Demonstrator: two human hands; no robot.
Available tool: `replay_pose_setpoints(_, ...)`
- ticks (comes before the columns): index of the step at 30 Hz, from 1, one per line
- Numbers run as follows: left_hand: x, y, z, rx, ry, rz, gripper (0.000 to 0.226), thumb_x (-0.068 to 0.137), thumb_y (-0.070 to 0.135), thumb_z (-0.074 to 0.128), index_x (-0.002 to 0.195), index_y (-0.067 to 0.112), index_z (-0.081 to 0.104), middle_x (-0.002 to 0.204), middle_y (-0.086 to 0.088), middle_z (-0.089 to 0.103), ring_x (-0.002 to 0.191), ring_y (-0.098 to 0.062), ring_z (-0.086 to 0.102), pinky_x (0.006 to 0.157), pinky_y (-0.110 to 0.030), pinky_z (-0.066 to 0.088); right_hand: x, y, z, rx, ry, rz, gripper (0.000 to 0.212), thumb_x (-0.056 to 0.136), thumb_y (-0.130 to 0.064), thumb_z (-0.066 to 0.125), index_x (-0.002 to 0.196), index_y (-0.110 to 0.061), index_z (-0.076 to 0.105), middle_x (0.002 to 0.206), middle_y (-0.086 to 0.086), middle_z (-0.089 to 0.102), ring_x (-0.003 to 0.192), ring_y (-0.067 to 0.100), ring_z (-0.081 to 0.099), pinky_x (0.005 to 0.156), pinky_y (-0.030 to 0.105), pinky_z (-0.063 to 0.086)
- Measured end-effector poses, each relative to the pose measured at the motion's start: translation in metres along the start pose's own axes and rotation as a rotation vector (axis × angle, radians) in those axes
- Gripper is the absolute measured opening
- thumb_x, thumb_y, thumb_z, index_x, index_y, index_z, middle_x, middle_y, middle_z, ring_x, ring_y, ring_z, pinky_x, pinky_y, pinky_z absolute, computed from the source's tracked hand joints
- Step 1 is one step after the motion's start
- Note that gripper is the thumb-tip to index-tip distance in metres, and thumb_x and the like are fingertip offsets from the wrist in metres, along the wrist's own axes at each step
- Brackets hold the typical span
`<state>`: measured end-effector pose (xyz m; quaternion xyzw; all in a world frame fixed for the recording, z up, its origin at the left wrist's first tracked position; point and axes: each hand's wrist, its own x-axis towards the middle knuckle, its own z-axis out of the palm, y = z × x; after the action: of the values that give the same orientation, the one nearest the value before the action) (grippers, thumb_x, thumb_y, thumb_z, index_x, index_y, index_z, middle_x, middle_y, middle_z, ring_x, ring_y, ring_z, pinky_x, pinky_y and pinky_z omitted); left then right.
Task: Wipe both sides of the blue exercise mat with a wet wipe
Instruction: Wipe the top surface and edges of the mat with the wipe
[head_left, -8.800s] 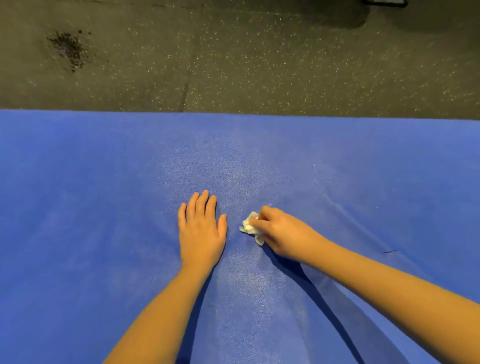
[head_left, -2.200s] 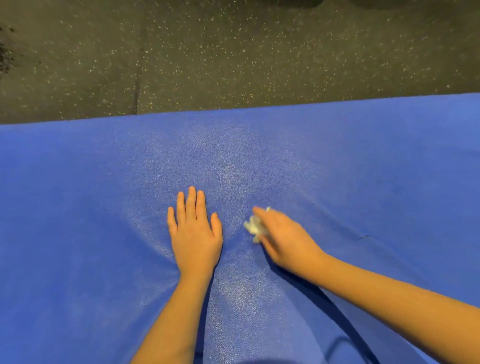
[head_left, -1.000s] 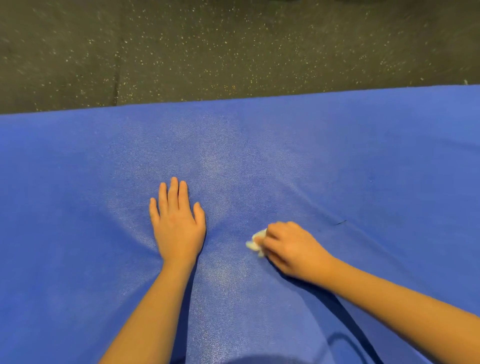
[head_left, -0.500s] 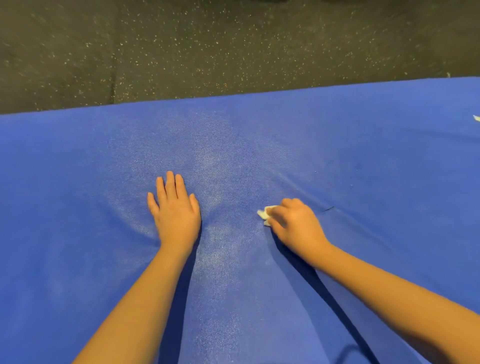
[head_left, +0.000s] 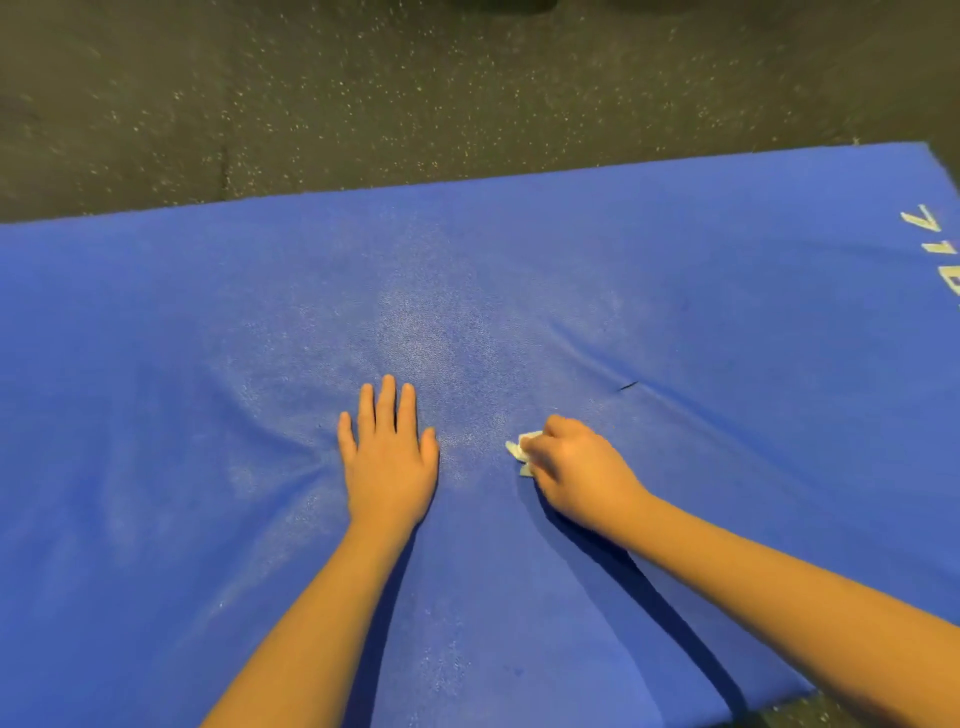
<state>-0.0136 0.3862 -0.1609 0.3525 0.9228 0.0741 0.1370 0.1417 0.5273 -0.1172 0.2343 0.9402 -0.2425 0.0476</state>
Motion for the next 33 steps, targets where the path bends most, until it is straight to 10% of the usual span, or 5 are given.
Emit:
replay_pose_setpoints(9, -0.019, -0.001, -0.017, 0.036, -0.158, 0.037, 0.053, 0.104, 0.035, 0.031, 0.154, 0.021, 0.018, 0.163, 0.0, 0.007, 0.149, -0.023, 0.002, 0.118, -0.046, 0.009, -0.008, -0.014, 0.0, 0.006, 0.006, 0.228, 0.024, 0.095, -0.026, 0.052, 0.107, -0.011, 0.066, 0.091, 0.004, 0.051, 0.091, 0.026, 0.053, 0.066, 0.032, 0.039)
replay_pose_setpoints(15, -0.049, -0.014, -0.014, -0.085, -0.087, 0.094, 0.072, 0.09, 0.049, 0.006, 0.149, 0.019, 0.035, 0.159, -0.001, 0.024, 0.148, -0.024, 0.014, 0.118, -0.047, 0.01, -0.05, -0.051, 0.001, 0.152, -0.292, -0.24, 0.038, 0.094, -0.046, 0.043, 0.094, -0.019, 0.07, 0.08, 0.001, 0.047, 0.074, 0.02, 0.049, 0.061, 0.035, 0.042)
replay_pose_setpoints(20, -0.047, -0.012, -0.013, -0.107, -0.092, 0.056, 0.048, 0.104, 0.031, 0.034, 0.151, 0.02, 0.031, 0.161, 0.001, 0.019, 0.149, -0.02, 0.008, 0.12, -0.043, 0.003, -0.025, -0.031, 0.009, 0.034, 0.013, 0.102, 0.03, 0.097, -0.029, 0.051, 0.08, -0.01, 0.067, 0.076, 0.004, 0.039, 0.069, 0.022, 0.041, 0.059, 0.03, 0.031)
replay_pose_setpoints(26, -0.059, -0.019, -0.027, -0.117, -0.185, 0.096, 0.048, 0.105, 0.031, 0.034, 0.152, 0.022, 0.027, 0.161, 0.005, 0.016, 0.149, -0.018, 0.005, 0.118, -0.041, 0.004, -0.072, -0.059, 0.002, 0.093, -0.324, -0.449, 0.023, 0.094, -0.019, 0.047, 0.093, -0.006, 0.066, 0.084, 0.006, 0.046, 0.07, 0.019, 0.04, 0.06, 0.033, 0.036)
replay_pose_setpoints(33, -0.076, -0.03, -0.022, -0.131, -0.126, 0.124, 0.047, 0.105, 0.031, 0.033, 0.152, 0.024, 0.028, 0.161, 0.007, 0.018, 0.15, -0.016, 0.007, 0.119, -0.036, 0.002, -0.04, -0.064, 0.02, 0.092, -0.114, -0.15, 0.023, 0.096, -0.018, 0.052, 0.098, -0.005, 0.071, 0.087, 0.009, 0.052, 0.089, 0.029, 0.056, 0.067, 0.031, 0.038)
